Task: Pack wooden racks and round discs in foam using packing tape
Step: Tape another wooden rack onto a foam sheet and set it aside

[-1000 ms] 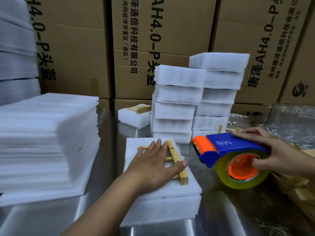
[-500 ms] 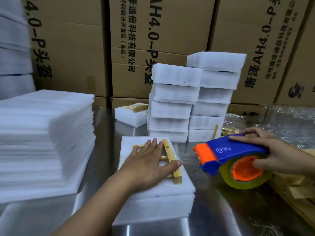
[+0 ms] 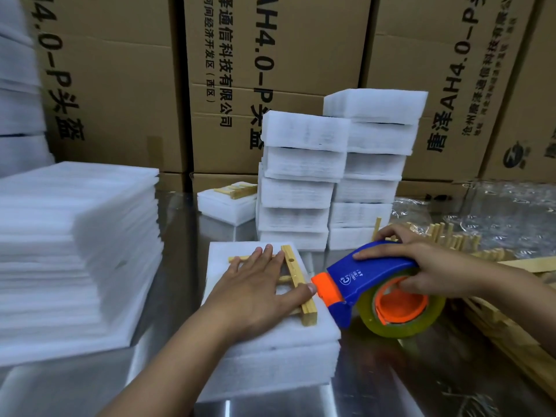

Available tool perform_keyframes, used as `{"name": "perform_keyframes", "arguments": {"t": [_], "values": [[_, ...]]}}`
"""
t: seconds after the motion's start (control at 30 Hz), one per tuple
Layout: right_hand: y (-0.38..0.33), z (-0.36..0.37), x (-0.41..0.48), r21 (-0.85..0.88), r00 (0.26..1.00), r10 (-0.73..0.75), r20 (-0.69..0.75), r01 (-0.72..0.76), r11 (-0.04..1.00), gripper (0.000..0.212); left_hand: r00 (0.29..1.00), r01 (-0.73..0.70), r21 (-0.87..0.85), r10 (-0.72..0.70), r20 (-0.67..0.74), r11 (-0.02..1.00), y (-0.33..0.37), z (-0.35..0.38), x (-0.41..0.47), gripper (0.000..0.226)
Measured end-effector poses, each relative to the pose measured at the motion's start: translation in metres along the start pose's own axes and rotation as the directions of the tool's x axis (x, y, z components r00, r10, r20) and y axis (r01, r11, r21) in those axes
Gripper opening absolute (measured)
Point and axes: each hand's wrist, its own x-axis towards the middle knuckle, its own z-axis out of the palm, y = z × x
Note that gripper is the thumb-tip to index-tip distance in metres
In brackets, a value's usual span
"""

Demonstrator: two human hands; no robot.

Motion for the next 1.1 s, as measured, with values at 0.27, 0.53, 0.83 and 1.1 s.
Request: {"name": "perform_keyframes", "arguments": {"t": [0.27,0.53,0.83,1.1], "values": [[-0.002,-0.002,0.0,-0.023,0.998,0.031,0.056,-0.03,0.999,0.066,1.0,-0.004,-0.009,0.004,0.001,1.0,0.001,-0.002,-0.002,0.092],[-0.008,-0.014,0.009,-0.075,0.975,0.098,0.198,-0.085,0.994,0.073,1.0,-0.007,-0.002,0.007,-0.009,1.0,0.0,0.0,0.0,0.091],[-0.014,-0.02,0.015,-0.082,0.955,0.154,0.253,-0.138,0.987,0.075,1.0,-0.013,-0.018,0.012,-0.022,1.0,-0.002,0.001,-0.001,0.1],[-0.008,-0.019,-0.003,-0.029,0.946,0.252,0.206,-0.252,0.967,0.074,1.0,-0.006,-0.023,0.006,-0.011,1.0,-0.003,0.001,0.002,0.094]]}}
